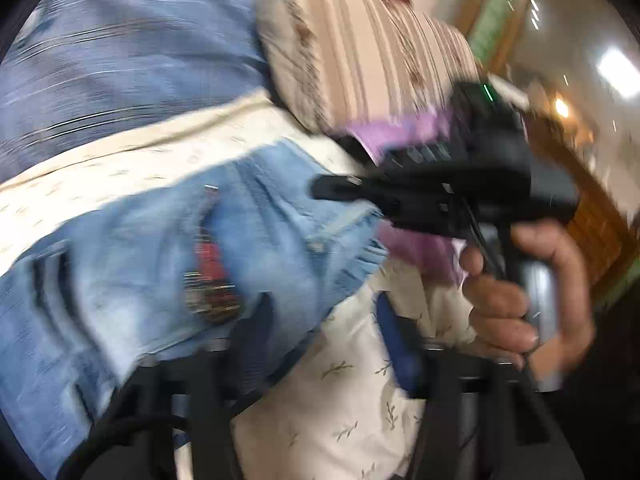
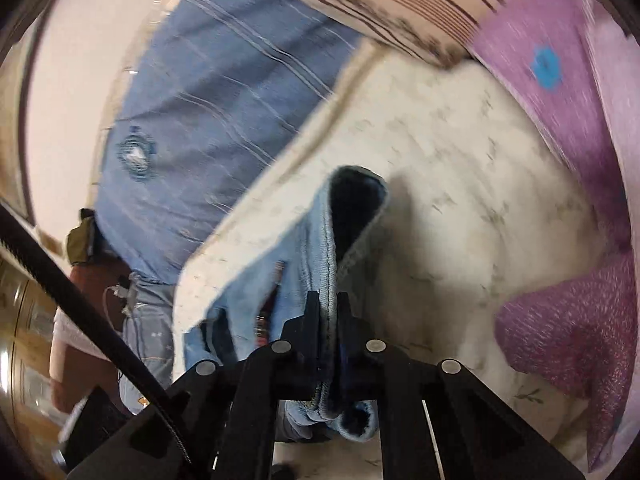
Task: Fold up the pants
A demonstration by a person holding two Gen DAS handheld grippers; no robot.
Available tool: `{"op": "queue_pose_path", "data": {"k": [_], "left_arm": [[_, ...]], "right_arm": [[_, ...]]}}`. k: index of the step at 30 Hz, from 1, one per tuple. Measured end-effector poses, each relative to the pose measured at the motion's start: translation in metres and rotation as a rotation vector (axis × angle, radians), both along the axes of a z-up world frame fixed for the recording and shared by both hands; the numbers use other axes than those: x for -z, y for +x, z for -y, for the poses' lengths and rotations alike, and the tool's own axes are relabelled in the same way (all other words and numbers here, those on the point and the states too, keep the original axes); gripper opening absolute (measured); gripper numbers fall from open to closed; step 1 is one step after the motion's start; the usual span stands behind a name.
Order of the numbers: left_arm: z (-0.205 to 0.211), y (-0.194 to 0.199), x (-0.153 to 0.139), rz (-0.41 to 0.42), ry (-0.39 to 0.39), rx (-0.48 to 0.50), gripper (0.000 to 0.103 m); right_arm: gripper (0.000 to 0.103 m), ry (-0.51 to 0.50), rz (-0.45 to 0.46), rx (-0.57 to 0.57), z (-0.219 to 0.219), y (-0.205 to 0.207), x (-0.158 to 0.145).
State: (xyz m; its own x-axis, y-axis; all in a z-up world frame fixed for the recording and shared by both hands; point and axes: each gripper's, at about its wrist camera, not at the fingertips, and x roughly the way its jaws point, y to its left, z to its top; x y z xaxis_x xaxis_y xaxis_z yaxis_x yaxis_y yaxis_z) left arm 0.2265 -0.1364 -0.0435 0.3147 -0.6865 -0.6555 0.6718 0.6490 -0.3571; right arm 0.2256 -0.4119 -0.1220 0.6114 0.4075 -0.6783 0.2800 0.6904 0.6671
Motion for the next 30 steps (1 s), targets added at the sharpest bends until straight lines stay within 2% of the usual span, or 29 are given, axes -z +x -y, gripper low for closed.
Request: {"op": "queue_pose_path", "data": {"k": [2, 6, 9, 14, 16, 17, 20, 23, 24, 26, 28, 29, 30], "left_arm": [[-0.030, 0.005, -0.010, -0.014, -0.047, -0.052, 0.063], [-0.096, 0.034, -0.016, -0.088, -0.093, -0.172, 0.065], [-0.144, 0.058, -0.015, -0.174, -0.176, -0.252, 0.065], [-0.212, 0.088, -0.010, -0.254, -0.312, -0.333, 0.067], [-0.231, 0.092, -0.005, -0.277, -0.363, -0.341, 0.069], [-0.246, 0.095, 0.000, -0.304, -0.415, -0.351, 0.070], [-0.275, 0.099, 0.013, -0.357, -0.505, -0.421, 0.073], [-0.284, 0.101, 0.020, -0.363, -0.521, -0.434, 0.074], [-0.283, 0.100, 0.021, -0.363, -0.511, -0.428, 0.075], [-0.277, 0.100, 0.022, -0.379, -0.507, -0.401, 0.076], [-0.269, 0.108, 0.031, -0.405, -0.494, -0.393, 0.072], [-0.266, 0.111, 0.035, -0.413, -0.470, -0.415, 0.065], [-0.264, 0.113, 0.041, -0.408, -0.410, -0.439, 0.047]], "right_arm": [[0.007, -0.015, 0.063, -0.022, -0.011, 0.000, -0.013], [0.006, -0.102, 0.160, -0.096, -0.053, 0.009, -0.046], [0.006, -0.164, 0.236, -0.158, -0.102, 0.020, -0.078], [0.006, -0.222, 0.330, -0.247, -0.184, 0.027, -0.096], [0.007, -0.244, 0.348, -0.302, -0.221, 0.032, -0.092], [0.007, -0.253, 0.349, -0.328, -0.236, 0.034, -0.087], [0.007, -0.297, 0.335, -0.394, -0.280, 0.039, -0.065], [0.007, -0.321, 0.301, -0.432, -0.307, 0.042, -0.044], [0.007, -0.363, 0.297, -0.450, -0.317, 0.043, -0.039], [0.008, -0.379, 0.291, -0.469, -0.326, 0.042, -0.032], [0.010, -0.389, 0.267, -0.510, -0.338, 0.044, -0.019], [0.010, -0.391, 0.255, -0.527, -0.341, 0.044, -0.012], [0.010, -0.384, 0.238, -0.539, -0.344, 0.046, -0.006]]}}
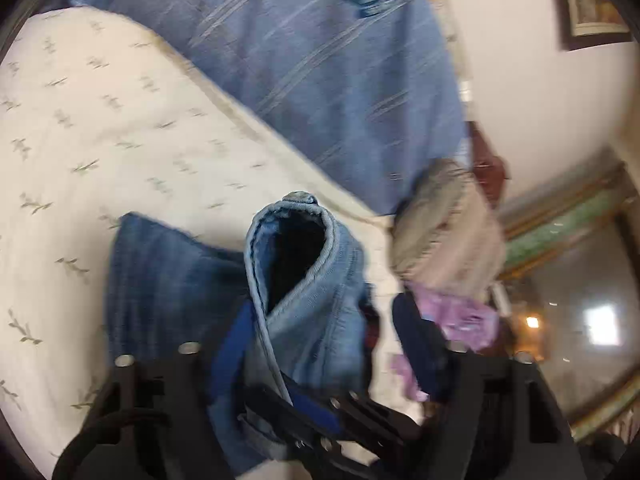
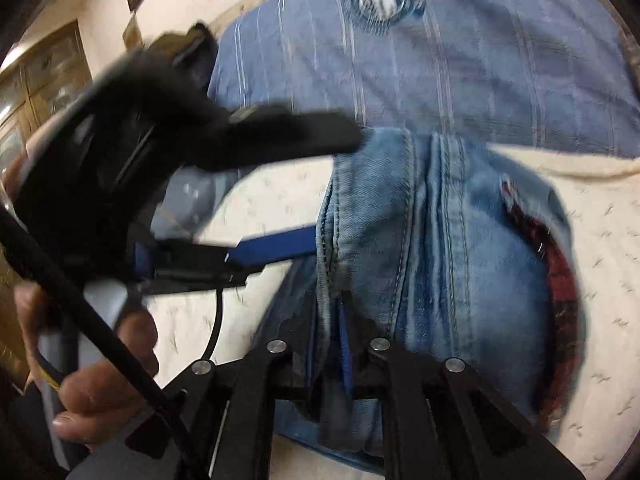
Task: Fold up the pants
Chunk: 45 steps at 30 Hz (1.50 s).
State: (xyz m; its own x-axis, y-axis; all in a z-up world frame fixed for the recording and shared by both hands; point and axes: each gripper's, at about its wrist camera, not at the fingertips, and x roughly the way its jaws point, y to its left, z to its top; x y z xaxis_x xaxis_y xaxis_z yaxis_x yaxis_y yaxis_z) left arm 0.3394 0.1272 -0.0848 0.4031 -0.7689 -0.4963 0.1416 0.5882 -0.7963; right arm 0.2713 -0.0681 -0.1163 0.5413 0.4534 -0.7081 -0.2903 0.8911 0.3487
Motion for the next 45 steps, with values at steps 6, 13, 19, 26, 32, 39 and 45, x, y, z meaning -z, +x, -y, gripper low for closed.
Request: {"op": "queue_pose_path", "data": {"k": [6, 13, 19, 26, 32, 39, 45], "left_arm": [[0.000, 0.007, 0.003, 0.007, 0.062, -0.010, 0.009], [-0.016, -0.006, -0.022, 0.069, 0.132, 0.017, 0.009], [-0.048, -0.010, 0.001, -0.022, 0.252, -0.091, 0.011], [-0.039, -0.047, -0.027, 0.076, 0.251, -0.103, 0.061], [-0.024, -0.087, 0.009, -0.011, 0.271, -0.034, 0.035], [-0.023, -0.094, -0.023, 0.116, 0.331, -0.033, 0.010], [-0.041, -0.090, 0.000, 0.030, 0.288, -0.068, 0.011]], "right_arm": [[0.015, 0.117, -0.059, -0.096, 0.003, -0.001, 0.010], [0.070, 0.145, 0.137, -0.014, 0.059, -0.037, -0.052], [0.053, 0.210, -0.033, 0.169, 0.115, -0.028, -0.005], [0.047, 0.089, -0.056, 0.154, 0.099, -0.030, 0.017], [0.049, 0.045, -0.050, 0.151, 0.091, -0.031, 0.022], [0.056, 0.063, -0.053, 0.141, 0.098, -0.036, 0.011], [0.083, 0.116, -0.100, 0.157, 0.120, -0.061, 0.010]]}}
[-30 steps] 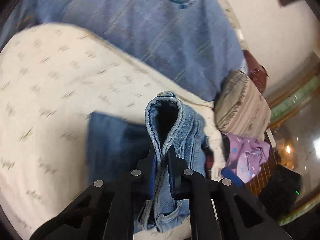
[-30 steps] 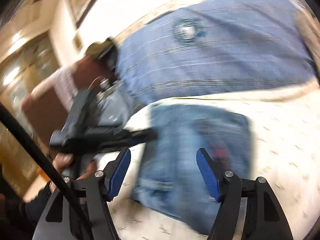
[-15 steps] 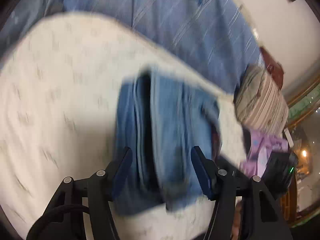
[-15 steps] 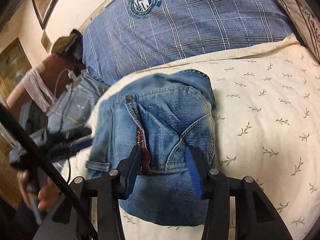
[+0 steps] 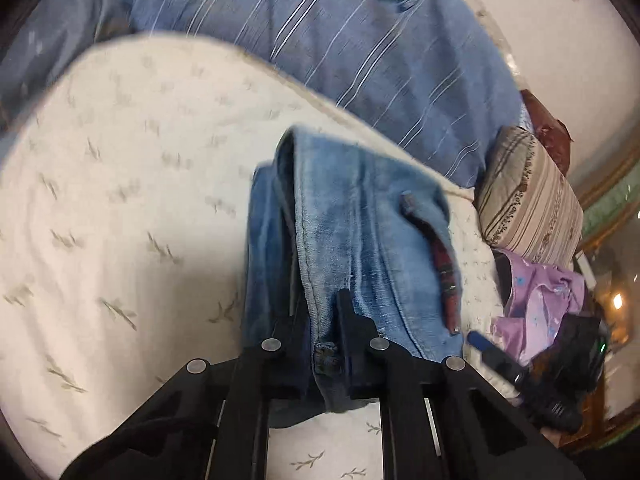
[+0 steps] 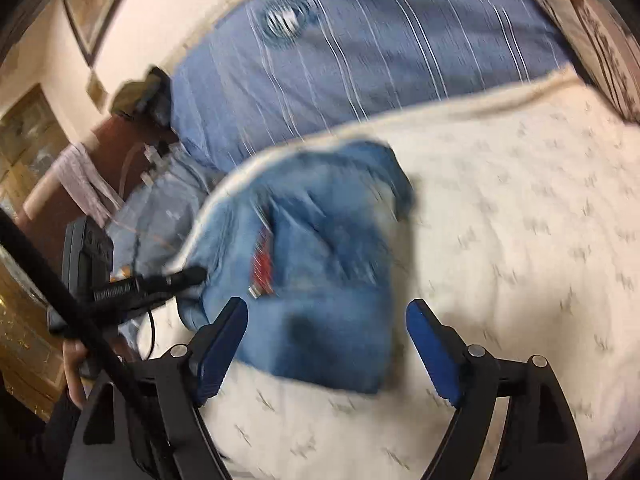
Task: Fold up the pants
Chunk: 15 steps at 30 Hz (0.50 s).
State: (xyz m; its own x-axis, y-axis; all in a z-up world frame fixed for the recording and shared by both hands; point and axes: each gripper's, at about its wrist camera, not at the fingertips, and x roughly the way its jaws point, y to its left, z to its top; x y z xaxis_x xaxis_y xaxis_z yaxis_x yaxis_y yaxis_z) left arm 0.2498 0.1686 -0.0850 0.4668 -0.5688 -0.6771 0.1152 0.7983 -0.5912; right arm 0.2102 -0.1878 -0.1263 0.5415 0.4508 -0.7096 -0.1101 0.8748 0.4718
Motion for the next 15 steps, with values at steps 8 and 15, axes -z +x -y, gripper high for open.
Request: {"op": "queue_pose_path", "data": {"k": [8, 15], "left_arm": [[-0.004, -0.017, -0.010, -0.005, -0.030, -0.058, 0.026], [0.008, -0.056, 0.000, 0.027, -0.051, 0.006, 0.032]], "right_arm": [[0.081, -0.214, 0.020, -0.144, -0.041, -0.011, -0.001], [0.060, -0.273, -0.016, -0.132, -0.045, -0.010, 0.009]]}}
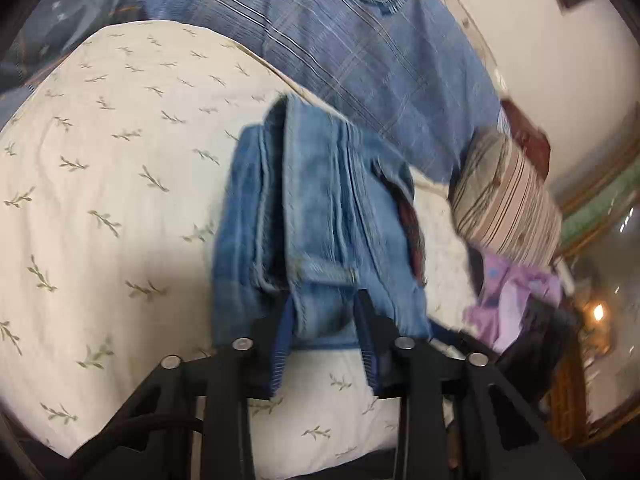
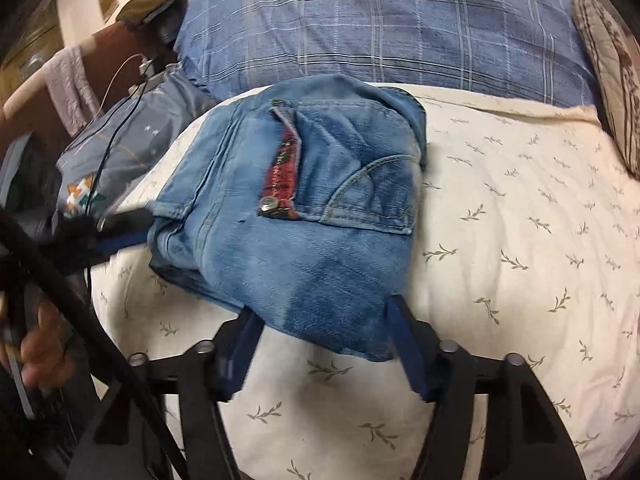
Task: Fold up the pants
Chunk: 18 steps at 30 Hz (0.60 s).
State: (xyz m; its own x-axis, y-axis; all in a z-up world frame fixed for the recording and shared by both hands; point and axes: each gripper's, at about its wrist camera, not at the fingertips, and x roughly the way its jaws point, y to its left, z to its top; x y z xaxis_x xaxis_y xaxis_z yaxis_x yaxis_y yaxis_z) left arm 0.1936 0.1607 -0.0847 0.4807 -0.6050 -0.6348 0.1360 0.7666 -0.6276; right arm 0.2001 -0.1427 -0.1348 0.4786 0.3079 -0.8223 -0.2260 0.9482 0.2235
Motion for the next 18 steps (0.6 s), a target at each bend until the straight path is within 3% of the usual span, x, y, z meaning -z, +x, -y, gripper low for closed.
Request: {"op": "queue_pose_path", "data": {"k": [2, 4, 5, 6, 9, 11, 13, 15, 16, 18], "left_arm": [[0.004, 0.003, 0.008, -0.015, 0.013, 0.004, 0.032], [0.004, 0.007, 0.011, -0.019, -0.017, -0.009, 0.022], [0.005, 0.006, 0.007, 0.003, -0.008, -0.009, 0.011], [0.003, 0.005, 0.000, 0.036, 0.017, -0.004, 0.008], [-0.011, -0.005, -0.020, 0.120, 0.026, -0.025, 0.008], [-0.012, -0.007, -0.016, 0.112, 0.040, -0.022, 0.007], [-0.008, -0.004, -0.005, 0.063, 0.085, -0.016, 0.006], [-0.013, -0.009, -0.014, 0.072, 0.056, -0.024, 0.006], [-0.011, -0.009, -0.023, 0.095, 0.061, -0.030, 0.006], [-0.012, -0.011, -0.033, 0.124, 0.110, -0.027, 0.006]], "right_arm": [[0.056, 0.010, -0.001, 0.007, 0.001, 0.002, 0.001], [0.052, 0.004, 0.007, 0.014, -0.001, 0.001, 0.000], [0.048, -0.007, 0.013, 0.017, -0.002, 0.000, -0.001], [0.047, -0.018, 0.017, 0.020, -0.001, -0.002, -0.002], [0.045, -0.003, 0.019, 0.029, 0.005, -0.007, -0.008], [0.043, 0.028, -0.011, 0.040, 0.009, -0.008, -0.003], [0.036, -0.024, -0.021, 0.044, 0.004, -0.005, 0.003], [0.024, -0.020, -0.011, 0.042, 0.005, -0.006, -0.002], [0.009, 0.001, -0.002, 0.047, 0.007, -0.007, -0.009], [0.008, 0.030, 0.030, 0.065, 0.013, -0.012, -0.024]]}}
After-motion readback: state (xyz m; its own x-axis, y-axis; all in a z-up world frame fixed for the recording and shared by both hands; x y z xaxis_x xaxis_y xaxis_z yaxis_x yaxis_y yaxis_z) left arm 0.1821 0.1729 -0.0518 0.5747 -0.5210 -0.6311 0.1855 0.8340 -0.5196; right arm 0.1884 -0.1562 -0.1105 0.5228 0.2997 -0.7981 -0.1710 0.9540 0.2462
